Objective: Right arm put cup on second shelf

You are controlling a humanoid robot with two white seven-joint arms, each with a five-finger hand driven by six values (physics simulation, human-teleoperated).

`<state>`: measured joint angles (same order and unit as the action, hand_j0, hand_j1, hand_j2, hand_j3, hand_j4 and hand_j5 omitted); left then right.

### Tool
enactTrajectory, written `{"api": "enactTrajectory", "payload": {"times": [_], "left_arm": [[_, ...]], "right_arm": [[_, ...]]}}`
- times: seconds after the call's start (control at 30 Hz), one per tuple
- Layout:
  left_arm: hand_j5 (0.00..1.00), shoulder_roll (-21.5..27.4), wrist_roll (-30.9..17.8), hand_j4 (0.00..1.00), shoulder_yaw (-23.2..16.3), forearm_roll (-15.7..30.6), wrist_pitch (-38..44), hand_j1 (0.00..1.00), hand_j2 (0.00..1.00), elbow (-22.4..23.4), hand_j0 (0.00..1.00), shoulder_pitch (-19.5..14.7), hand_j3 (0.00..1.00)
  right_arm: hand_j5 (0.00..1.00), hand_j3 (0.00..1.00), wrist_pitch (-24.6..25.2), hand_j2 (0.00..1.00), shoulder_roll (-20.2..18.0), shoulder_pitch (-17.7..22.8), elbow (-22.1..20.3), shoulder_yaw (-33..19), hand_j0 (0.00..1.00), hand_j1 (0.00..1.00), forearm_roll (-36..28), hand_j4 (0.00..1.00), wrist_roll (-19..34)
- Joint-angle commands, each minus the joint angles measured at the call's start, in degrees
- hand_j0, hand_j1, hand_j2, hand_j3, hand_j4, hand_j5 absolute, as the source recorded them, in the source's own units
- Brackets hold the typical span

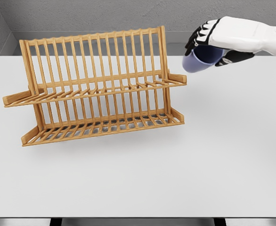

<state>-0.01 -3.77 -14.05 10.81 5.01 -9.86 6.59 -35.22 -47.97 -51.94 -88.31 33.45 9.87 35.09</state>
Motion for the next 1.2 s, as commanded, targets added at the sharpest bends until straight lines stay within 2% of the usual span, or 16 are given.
{"api": "enactTrajectory", "payload": {"times": [0.0, 0.4, 0.53, 0.67, 1.17], "left_arm": [[1.00, 0.0, 0.0, 1.00, 0.0, 0.0, 0.0, 1.00, 1.00, 0.0, 1.00, 0.0, 1.00], [1.00, 0.0, 0.0, 1.00, 0.0, 0.0, 0.0, 1.00, 1.00, 0.0, 1.00, 0.0, 1.00], [1.00, 0.0, 0.0, 1.00, 0.0, 0.0, 0.0, 1.00, 1.00, 0.0, 1.00, 0.0, 1.00], [1.00, 0.0, 0.0, 1.00, 0.0, 0.0, 0.0, 1.00, 1.00, 0.0, 1.00, 0.0, 1.00], [1.00, 0.0, 0.0, 1.00, 0.0, 0.0, 0.0, 1.00, 1.00, 0.0, 1.00, 0.0, 1.00]], "right_arm": [[0.67, 0.67, 0.2, 0.67, 0.1, 0.0, -1.8, -0.1, 0.67, 0.67, -0.4, 0.67, -0.1], [0.67, 0.67, 0.2, 0.67, 0.4, -0.4, -7.5, -0.1, 0.67, 0.67, -0.5, 0.67, -0.1], [0.67, 0.67, 0.2, 0.67, 1.4, -1.1, -7.8, 0.0, 0.67, 0.67, -0.5, 0.67, -0.1], [0.67, 0.67, 0.2, 0.67, 2.0, -1.1, -10.3, 0.6, 0.67, 0.67, -0.4, 0.67, -0.1], [0.68, 0.68, 0.2, 0.68, 3.7, -1.2, -10.0, 4.3, 0.68, 0.68, 0.9, 0.68, -0.1]]}}
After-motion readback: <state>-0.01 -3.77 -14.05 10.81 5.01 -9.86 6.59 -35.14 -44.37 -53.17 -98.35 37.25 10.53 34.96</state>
